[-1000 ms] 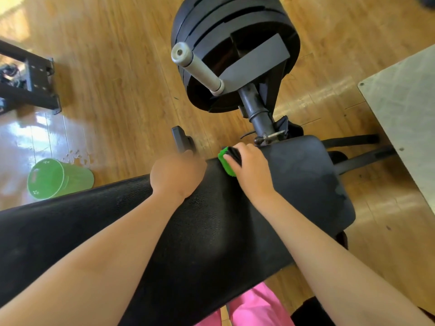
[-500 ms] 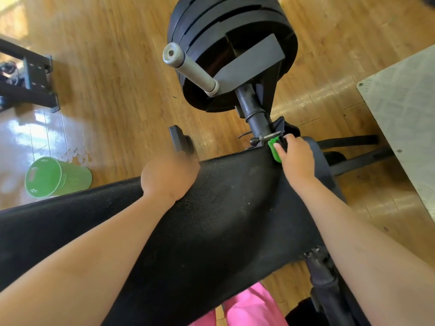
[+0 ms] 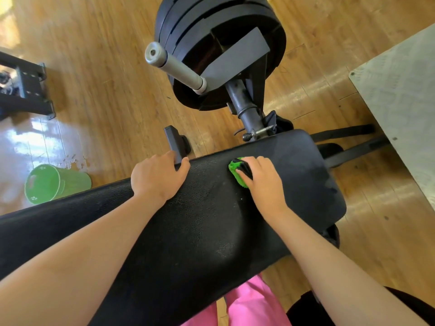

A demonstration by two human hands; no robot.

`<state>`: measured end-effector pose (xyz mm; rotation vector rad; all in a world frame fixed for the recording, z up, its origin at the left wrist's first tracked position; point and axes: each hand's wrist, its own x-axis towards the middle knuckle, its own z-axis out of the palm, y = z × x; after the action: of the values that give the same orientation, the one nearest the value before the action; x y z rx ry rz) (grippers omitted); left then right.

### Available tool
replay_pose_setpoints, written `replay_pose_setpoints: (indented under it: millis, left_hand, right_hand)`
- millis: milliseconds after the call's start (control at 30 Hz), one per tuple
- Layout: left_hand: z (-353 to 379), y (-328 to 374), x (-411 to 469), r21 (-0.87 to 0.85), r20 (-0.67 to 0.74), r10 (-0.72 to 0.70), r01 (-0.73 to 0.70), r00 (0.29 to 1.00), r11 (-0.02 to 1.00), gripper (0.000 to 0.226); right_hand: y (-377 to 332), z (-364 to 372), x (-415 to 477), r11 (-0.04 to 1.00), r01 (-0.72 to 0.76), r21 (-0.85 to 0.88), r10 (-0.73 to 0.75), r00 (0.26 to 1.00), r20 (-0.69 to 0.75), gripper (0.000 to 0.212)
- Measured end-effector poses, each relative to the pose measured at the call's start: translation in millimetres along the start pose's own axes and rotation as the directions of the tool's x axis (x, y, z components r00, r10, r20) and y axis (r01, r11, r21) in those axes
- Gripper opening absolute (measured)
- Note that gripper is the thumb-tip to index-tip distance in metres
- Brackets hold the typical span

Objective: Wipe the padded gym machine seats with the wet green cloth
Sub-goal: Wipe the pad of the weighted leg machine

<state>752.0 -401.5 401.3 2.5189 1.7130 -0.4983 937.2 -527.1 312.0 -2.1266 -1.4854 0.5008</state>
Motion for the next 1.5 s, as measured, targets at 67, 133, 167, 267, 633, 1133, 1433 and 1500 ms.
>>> replay_pose_setpoints:
  millis: [67, 133, 167, 267, 633, 1133, 1433, 1500]
  left_hand:
    - [0, 0, 0, -0.005, -0.001, 0.001, -0.001, 1.000, 1.000, 0.047]
    - [1, -1, 0, -0.015, 0.000, -0.001, 0.001, 1.000, 1.000, 0.048]
    - [1, -1, 0, -0.016, 0.000, -0.003, 0.003, 1.000, 1.000, 0.048]
    - [1, 0, 0, -0.009, -0.001, -0.005, 0.005, 1.000, 1.000, 0.049]
    - [3, 0, 0, -0.005, -0.022, -0.014, 0.014, 1.000, 1.000, 0.052]
    - [3, 0, 1, -0.004, -0.017, -0.003, 0.003, 1.000, 1.000, 0.051]
    - [4, 1, 1, -0.015, -0.027, -0.013, 0.012, 1.000, 1.000, 0.050]
    - [4, 2, 1, -0.013, -0.030, -0.014, 0.014, 0.999, 1.000, 0.049]
  right_hand:
    - [16, -4, 9, 0.997, -0.071, -0.006, 0.071, 0.997, -0.001, 0.030]
    - [34, -9, 20, 0.977, -0.214, 0.001, 0.214, 0.977, 0.002, 0.031]
    - [40, -11, 24, 0.962, -0.272, -0.007, 0.272, 0.962, -0.004, 0.031]
    - [37, -11, 36, 0.942, -0.335, 0.001, 0.335, 0.942, -0.005, 0.030]
    - [-46, -6, 94, 0.987, -0.059, 0.150, -0.012, 0.901, 0.433, 0.026]
    - [43, -9, 21, 0.924, -0.383, -0.025, 0.381, 0.923, -0.050, 0.033]
    - [-72, 9, -20, 0.971, -0.133, 0.197, 0.135, 0.991, 0.004, 0.031]
    - [-69, 10, -24, 0.990, -0.050, 0.133, 0.052, 0.998, -0.016, 0.032]
